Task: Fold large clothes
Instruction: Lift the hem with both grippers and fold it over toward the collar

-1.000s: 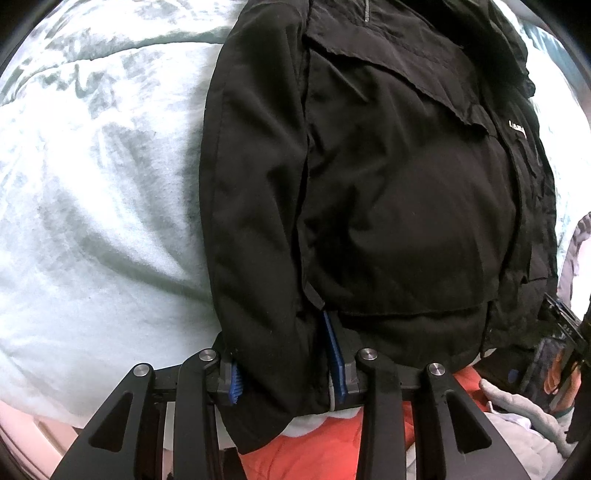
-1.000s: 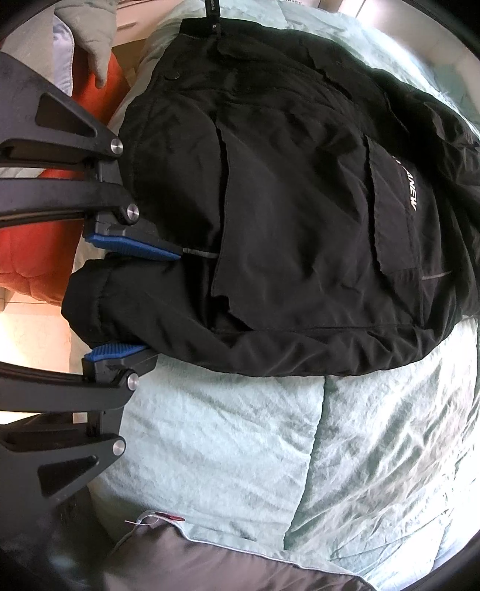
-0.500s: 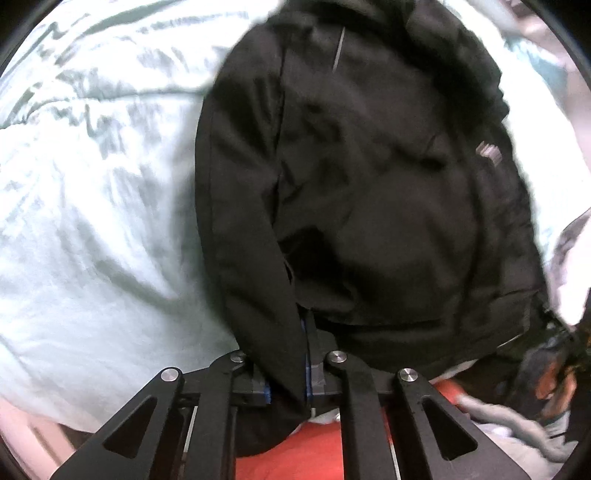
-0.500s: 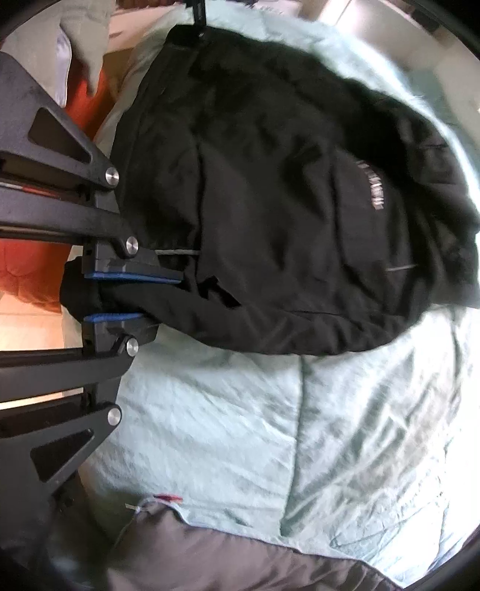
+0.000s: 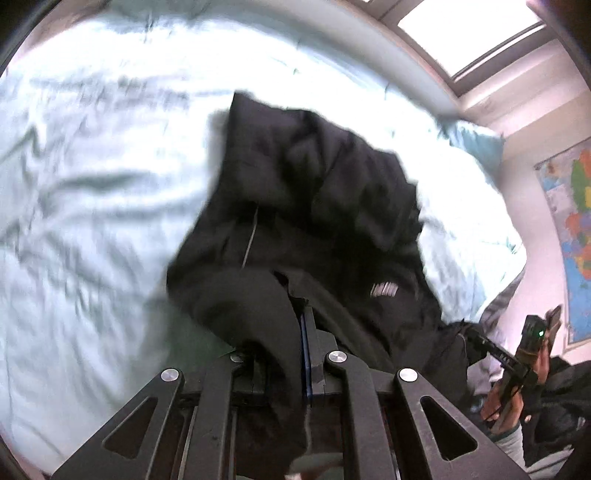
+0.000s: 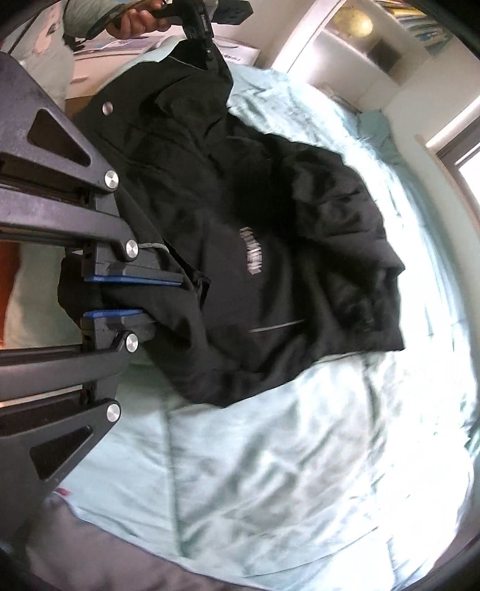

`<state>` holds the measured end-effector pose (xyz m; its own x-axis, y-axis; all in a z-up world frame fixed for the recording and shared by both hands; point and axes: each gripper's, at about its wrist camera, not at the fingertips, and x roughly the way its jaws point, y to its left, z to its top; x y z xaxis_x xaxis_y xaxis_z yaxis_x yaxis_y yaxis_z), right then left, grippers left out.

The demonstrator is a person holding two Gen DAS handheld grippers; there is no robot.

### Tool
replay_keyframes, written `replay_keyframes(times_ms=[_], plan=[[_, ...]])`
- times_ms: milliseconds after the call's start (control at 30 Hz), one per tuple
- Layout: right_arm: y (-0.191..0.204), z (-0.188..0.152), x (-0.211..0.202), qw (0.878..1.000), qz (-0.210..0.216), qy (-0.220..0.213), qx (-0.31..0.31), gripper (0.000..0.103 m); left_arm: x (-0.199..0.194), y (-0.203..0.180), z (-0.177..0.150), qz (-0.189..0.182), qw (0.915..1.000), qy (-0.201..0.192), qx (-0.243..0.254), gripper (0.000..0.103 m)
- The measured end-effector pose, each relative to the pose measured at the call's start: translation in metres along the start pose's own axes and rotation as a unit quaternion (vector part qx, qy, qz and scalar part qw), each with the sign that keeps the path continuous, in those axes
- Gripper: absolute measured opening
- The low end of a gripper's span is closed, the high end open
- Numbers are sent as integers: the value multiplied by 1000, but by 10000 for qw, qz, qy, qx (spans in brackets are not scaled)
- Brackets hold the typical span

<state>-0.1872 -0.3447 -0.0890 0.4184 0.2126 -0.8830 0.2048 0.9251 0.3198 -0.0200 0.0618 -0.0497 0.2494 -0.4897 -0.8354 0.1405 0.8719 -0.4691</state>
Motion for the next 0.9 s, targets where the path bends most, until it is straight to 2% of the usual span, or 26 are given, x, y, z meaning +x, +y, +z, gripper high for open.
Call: replay_keyframes(times_ms=[100, 167, 267, 333, 433, 500, 567, 700, 767, 833, 867, 900], plan=[[-3, 40, -5, 9994, 67, -310, 102, 13, -2, -12, 42, -103, 9993, -347, 83, 12], [-5, 67, -6, 9986, 51, -506, 171, 13, 4, -20, 74, 71, 9983, -520, 238, 12], [-8, 116, -7, 9965, -35, -798, 261, 13, 16, -26, 121, 94, 9973, -680, 277, 12], [-14, 156, -6, 9940, 8, -1017, 401, 13, 22, -28, 154, 45, 9964, -800, 261, 12], [-17, 219, 7, 9911, -141, -1215, 516, 13, 40, -25, 208, 181, 9952, -935, 205, 13], [-22, 252, 20, 9904, -108, -1237, 614, 13, 62, -13, 237, 272, 9962, -826, 24, 16], [-32, 283, 47, 9907, -45, -1080, 824, 14, 100, 1, 262, 421, 9979, -477, -145, 16], [-51, 308, 106, 9921, -10, -430, 1175, 16, 153, 27, 267, 578, 9970, 372, -351, 17], [-60, 303, 113, 9910, 165, -333, 1289, 16, 159, 44, 266, 200, 9964, 634, -535, 20], [-69, 298, 109, 9893, 416, -329, 1356, 16, 150, 60, 266, -427, 9937, 713, -758, 24], [-72, 299, 107, 9889, 494, -326, 1365, 16, 142, 69, 267, -867, 9892, 751, -918, 27], [-76, 299, 103, 9875, 633, -324, 1407, 16, 135, 76, 267, -1144, 9854, 764, -1006, 28]])
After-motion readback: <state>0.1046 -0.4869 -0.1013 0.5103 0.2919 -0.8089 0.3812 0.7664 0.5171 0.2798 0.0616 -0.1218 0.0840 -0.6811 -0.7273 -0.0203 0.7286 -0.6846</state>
